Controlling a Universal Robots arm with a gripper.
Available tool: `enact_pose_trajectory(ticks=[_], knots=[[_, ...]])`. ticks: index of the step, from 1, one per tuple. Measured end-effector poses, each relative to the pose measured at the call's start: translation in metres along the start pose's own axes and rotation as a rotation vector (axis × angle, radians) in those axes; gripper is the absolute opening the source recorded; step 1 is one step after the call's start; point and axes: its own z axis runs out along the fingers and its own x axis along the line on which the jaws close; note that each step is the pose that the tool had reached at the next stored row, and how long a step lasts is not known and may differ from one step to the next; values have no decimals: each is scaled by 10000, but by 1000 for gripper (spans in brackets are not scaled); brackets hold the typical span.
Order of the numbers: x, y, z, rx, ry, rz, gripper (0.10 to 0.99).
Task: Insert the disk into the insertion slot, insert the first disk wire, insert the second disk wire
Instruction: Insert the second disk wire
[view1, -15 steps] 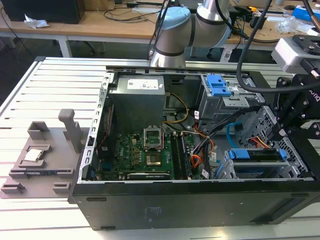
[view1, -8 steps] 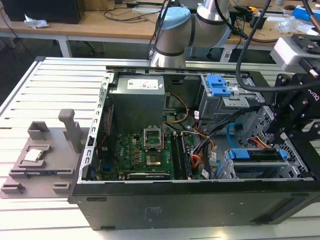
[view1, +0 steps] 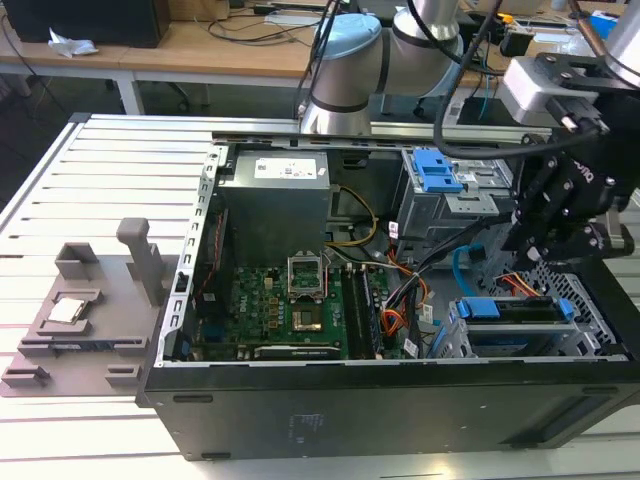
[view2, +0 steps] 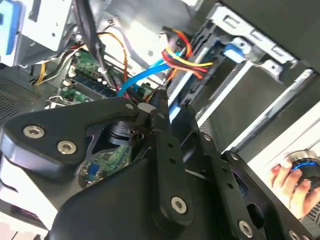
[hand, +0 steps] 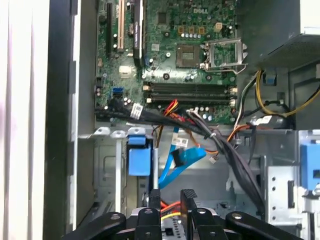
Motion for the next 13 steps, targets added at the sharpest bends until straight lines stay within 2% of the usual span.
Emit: enact_pose_trajectory(ticks=[1, 3, 6, 8, 11, 12, 13], knots=[[-17, 29, 3, 0, -1, -1, 302], [-56, 195, 13, 0, -1, -3, 302], [-56, 287, 19, -1, 0, -18, 302], [-55, 325, 21, -1, 1, -37, 302], [-56, 325, 21, -1, 1, -37, 286], [-56, 326, 21, -2, 2, -37, 165], [-56, 326, 21, -2, 1, -38, 161]])
